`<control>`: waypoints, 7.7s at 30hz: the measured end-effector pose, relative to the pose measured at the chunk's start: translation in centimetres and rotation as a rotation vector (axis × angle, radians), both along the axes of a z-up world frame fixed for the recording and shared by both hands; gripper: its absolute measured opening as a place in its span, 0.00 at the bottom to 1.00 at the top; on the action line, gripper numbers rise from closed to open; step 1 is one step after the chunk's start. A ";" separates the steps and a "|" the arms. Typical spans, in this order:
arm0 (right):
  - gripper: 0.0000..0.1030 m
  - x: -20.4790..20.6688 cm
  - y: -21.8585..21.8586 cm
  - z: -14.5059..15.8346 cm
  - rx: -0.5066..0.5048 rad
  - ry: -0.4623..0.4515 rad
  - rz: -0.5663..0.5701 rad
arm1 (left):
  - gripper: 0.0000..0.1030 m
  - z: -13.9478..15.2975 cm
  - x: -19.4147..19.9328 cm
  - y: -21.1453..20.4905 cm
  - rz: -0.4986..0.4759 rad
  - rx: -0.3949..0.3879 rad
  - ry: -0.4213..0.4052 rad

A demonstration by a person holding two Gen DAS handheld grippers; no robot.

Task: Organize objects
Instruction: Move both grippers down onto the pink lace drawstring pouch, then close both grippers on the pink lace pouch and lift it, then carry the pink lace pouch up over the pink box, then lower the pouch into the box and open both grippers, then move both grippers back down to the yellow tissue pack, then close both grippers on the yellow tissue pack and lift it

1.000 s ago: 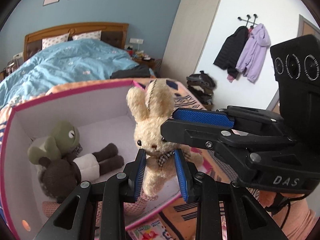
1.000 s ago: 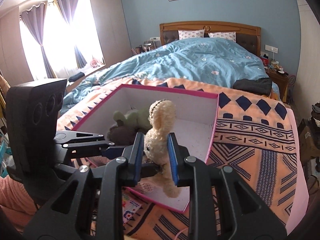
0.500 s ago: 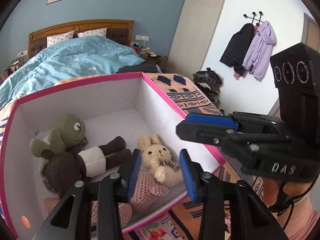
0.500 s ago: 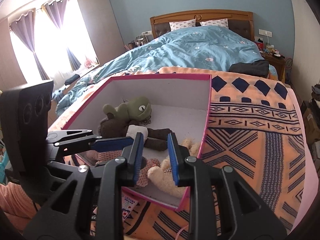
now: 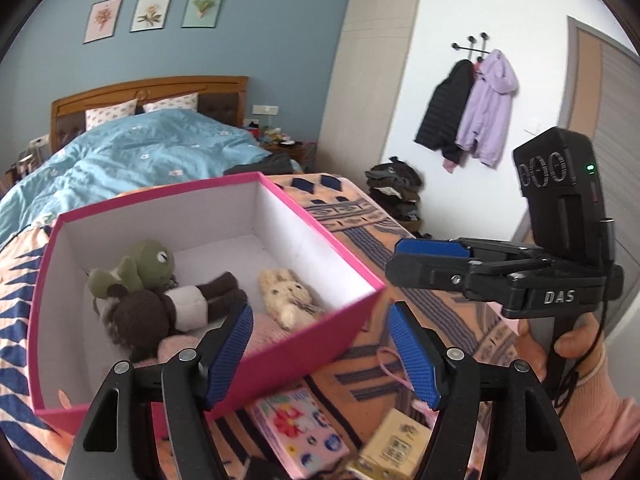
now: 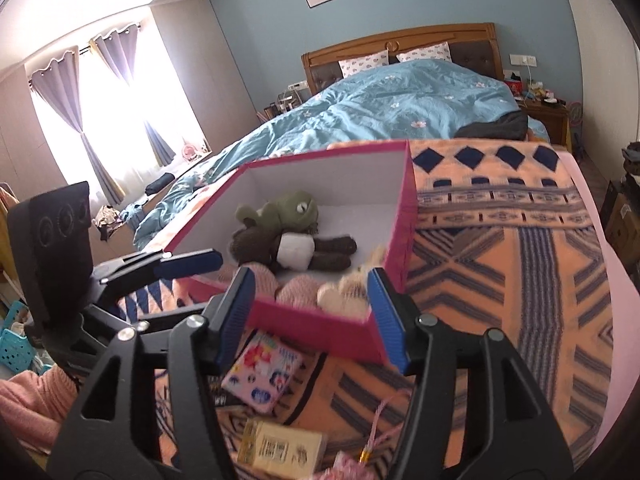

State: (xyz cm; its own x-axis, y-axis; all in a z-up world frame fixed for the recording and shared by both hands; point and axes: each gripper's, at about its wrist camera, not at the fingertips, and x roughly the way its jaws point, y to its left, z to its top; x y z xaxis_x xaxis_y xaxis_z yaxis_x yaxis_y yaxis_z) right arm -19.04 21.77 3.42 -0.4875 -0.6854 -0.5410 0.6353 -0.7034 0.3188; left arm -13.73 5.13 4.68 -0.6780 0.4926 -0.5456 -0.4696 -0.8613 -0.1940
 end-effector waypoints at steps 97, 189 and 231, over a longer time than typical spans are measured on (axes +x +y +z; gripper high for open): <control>0.30 5.1 -3.5 5.1 -0.019 0.167 0.140 | 0.29 1.1 3.7 0.7 -0.156 0.044 -0.019; 0.55 -2.0 -2.7 2.2 0.045 0.072 -0.024 | 0.56 0.3 0.4 -3.6 0.047 0.008 -0.002; 0.58 5.6 0.6 -11.6 0.073 -0.296 0.016 | 0.49 -11.5 7.4 1.7 -0.094 0.079 -0.357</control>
State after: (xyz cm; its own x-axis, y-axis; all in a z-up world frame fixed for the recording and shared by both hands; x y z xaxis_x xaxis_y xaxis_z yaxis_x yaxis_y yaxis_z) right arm -13.42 22.35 -8.14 -0.2906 -0.6459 -0.7060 0.5334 -0.7219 0.4409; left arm -6.34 6.86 -6.84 -0.4015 0.5937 -0.6973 -0.4364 -0.7934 -0.4243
